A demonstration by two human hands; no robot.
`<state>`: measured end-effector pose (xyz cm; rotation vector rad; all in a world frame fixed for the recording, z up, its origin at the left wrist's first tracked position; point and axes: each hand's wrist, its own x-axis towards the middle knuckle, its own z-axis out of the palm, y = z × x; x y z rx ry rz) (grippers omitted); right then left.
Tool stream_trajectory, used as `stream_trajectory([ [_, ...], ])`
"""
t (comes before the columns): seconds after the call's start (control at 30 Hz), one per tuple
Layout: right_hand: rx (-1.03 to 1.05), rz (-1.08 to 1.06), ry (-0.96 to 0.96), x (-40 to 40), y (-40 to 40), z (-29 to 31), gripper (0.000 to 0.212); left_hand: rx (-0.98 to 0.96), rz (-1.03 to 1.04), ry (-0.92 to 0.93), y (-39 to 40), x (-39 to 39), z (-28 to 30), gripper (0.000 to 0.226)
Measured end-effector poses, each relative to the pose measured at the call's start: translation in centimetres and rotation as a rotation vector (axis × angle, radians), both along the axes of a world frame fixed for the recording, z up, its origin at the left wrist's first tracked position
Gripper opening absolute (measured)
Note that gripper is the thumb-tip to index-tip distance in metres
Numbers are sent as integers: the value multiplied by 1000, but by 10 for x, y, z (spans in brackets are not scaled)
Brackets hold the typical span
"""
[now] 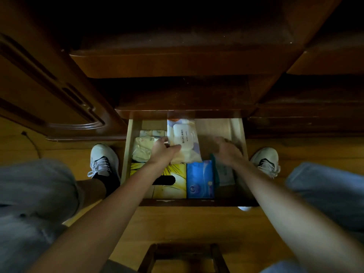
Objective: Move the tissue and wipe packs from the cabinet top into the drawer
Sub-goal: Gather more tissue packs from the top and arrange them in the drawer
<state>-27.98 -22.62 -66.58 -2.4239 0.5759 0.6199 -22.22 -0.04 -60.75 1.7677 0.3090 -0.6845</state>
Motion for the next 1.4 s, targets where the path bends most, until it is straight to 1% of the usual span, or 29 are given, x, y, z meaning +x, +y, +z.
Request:
stream_trajectory([
  [0.03,-202,204,86,-3,-3,-6,79,0,12,4,3,0,1,28],
  [0.07,-331,367,167,-5,-4,-10,93,5,20,7,7,0,1,31],
  [0.1,-416,481,222,-7,-3,-14,101,12,26,11,9,0,0,34],
  [0.13,-479,547,247,-9,-1,-20,100,19,28,16,11,-1,0,37],
  [0.17,-538,588,250,-10,2,-23,92,29,21,18,12,-2,-1,39],
  [0.23,-595,610,220,-10,4,-25,62,64,-22,14,11,-3,-3,36],
  [0.3,-597,593,208,-6,-2,-22,30,103,-49,3,5,-2,-6,33],
  [0.33,-582,584,211,-3,-5,-16,24,117,-54,-8,1,-1,-7,33],
  [0.43,-533,599,195,4,-12,-4,23,113,-57,-20,-11,1,-7,31],
  [0.5,-434,563,155,3,-17,3,17,114,-69,-22,-16,5,-7,26],
  [0.53,-364,513,124,0,-21,6,18,120,-79,-29,-19,6,-8,23],
  [0.6,-264,418,45,-6,-29,16,29,113,-94,-20,-25,8,-10,24],
  [0.67,-281,389,-86,-13,-35,27,36,83,-116,15,-37,9,-12,31],
  [0.73,-315,352,-203,-16,-37,38,31,73,-183,29,-51,12,-14,32],
  [0.77,-316,311,-228,-16,-38,43,27,77,-220,31,-57,14,-15,37],
  [0.83,-296,234,-208,-17,-44,49,20,142,-300,23,-66,17,-22,48],
  [0.87,-263,203,-198,-19,-48,50,16,210,-357,0,-68,17,-26,47],
  [0.93,-182,126,-226,-20,-53,48,8,347,-491,-43,-72,15,-35,34],
  [1.0,-123,77,-273,-19,-51,44,11,408,-555,-71,-73,11,-41,31],
  [1.07,-109,85,-323,-10,-41,37,14,384,-513,-65,-70,10,-43,31],
  [1.13,-136,99,-375,6,-28,27,15,339,-457,-68,-65,9,-43,28],
  [1.23,-201,143,-429,36,-7,10,21,305,-461,-75,-59,9,-44,26],
  [1.3,-266,187,-424,45,1,-2,38,243,-464,-57,-57,8,-45,29],
  [1.33,-256,153,-410,45,4,-8,47,242,-475,-54,-58,9,-47,30],
  [1.4,-174,24,-375,33,11,-18,58,286,-513,-50,-61,11,-51,31],
])
